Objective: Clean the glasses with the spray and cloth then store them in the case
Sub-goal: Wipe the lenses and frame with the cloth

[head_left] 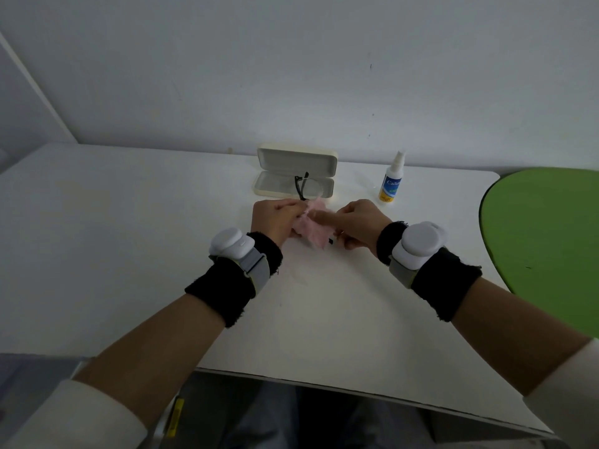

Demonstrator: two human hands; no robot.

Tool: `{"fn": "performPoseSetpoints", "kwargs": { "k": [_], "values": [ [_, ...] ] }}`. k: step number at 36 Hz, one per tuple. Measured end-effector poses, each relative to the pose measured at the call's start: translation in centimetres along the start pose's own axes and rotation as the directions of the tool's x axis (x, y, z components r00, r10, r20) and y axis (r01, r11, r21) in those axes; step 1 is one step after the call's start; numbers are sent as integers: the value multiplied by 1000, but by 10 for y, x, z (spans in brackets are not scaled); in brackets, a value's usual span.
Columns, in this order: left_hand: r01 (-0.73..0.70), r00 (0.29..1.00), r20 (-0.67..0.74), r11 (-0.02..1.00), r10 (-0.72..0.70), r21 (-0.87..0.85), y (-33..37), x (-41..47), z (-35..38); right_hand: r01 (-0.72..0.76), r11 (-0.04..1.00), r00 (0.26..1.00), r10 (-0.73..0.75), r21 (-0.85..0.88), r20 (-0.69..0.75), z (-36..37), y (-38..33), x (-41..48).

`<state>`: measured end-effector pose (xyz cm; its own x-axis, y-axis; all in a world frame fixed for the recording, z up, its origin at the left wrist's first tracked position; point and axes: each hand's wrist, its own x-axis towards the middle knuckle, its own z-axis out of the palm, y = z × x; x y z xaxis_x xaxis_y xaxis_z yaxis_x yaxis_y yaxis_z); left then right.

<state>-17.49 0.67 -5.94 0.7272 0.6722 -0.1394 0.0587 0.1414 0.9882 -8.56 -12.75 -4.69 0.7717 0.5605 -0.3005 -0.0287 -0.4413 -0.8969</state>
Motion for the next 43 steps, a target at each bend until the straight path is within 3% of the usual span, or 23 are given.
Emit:
{"fn": "performPoseSetpoints", "kwargs": {
  "k": [7, 28, 43],
  "values": [
    [13, 1000, -6, 1000, -13, -22, -1, -1, 1, 34, 999, 999, -34, -19, 12, -1, -1, -2],
    [40, 999, 36, 997, -37, -73, 1, -1, -1, -21, 984, 995, 3, 177, 96, -7, -5, -13],
    [-31, 999, 10, 999, 32, -44, 1, 0, 1, 17, 999, 999, -15, 40, -47, 0, -5, -11]
  ]
}}
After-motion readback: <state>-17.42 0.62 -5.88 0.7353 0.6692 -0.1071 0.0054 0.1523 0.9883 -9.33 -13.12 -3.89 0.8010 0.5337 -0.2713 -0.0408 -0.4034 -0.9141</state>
